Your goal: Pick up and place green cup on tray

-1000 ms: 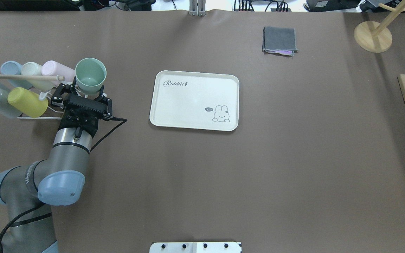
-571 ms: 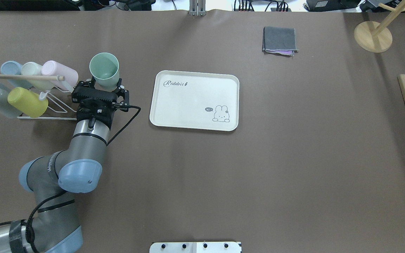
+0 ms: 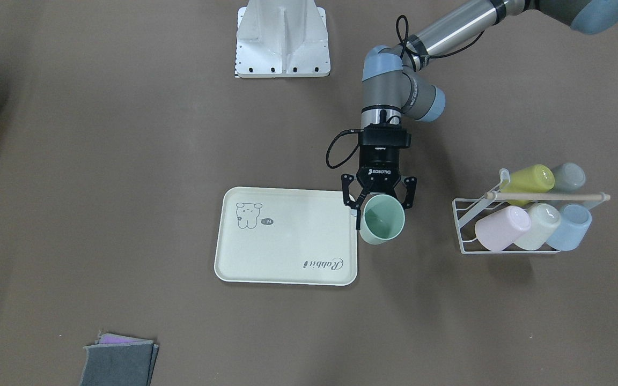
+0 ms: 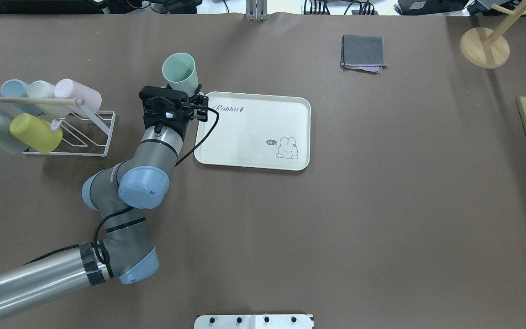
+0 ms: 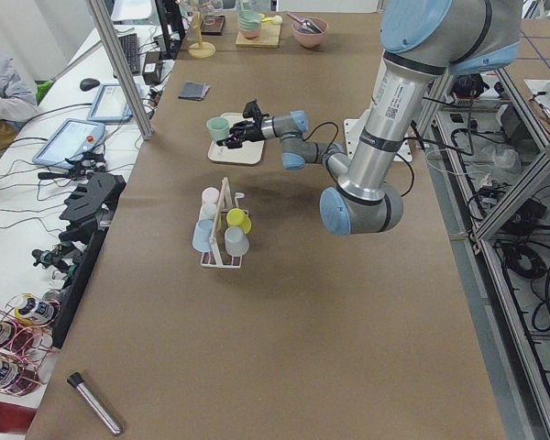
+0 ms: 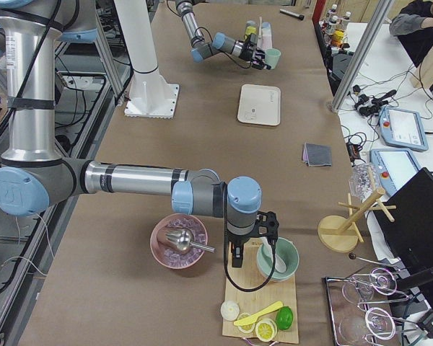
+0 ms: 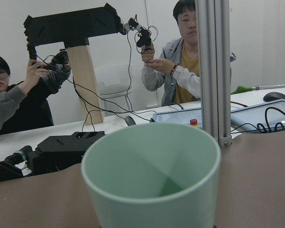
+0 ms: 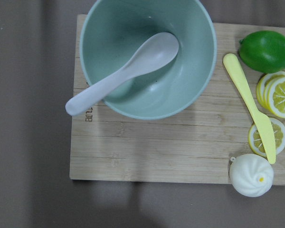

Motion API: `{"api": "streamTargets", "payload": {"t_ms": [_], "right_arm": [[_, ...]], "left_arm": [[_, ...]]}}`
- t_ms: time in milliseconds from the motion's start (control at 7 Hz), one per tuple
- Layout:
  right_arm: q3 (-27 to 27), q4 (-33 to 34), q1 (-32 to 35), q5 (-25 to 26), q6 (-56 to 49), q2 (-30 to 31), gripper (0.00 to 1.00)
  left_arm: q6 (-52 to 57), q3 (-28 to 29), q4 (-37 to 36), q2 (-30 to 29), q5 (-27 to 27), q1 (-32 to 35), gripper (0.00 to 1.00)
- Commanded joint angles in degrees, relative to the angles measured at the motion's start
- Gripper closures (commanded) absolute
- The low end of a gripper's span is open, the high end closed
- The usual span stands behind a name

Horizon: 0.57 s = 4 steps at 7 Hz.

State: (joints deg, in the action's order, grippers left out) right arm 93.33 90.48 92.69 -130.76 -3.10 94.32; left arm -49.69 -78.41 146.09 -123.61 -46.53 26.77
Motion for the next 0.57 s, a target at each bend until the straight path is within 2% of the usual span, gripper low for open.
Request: {"api": "streamTargets", "payload": {"t_ms": [0, 429], "right_arm": [[-0.25, -0.13, 0.21, 0.15, -0.07, 1.03, 0.0], [-0.43, -0.13, 0.91, -0.02, -0.77, 1.92, 0.0]], "left_arm": [[3.18, 6.93, 3.15, -6.88, -3.31, 0.83, 0.67], [8.21, 7.48, 2.8, -8.58, -1.3, -4.16, 0.67]]}}
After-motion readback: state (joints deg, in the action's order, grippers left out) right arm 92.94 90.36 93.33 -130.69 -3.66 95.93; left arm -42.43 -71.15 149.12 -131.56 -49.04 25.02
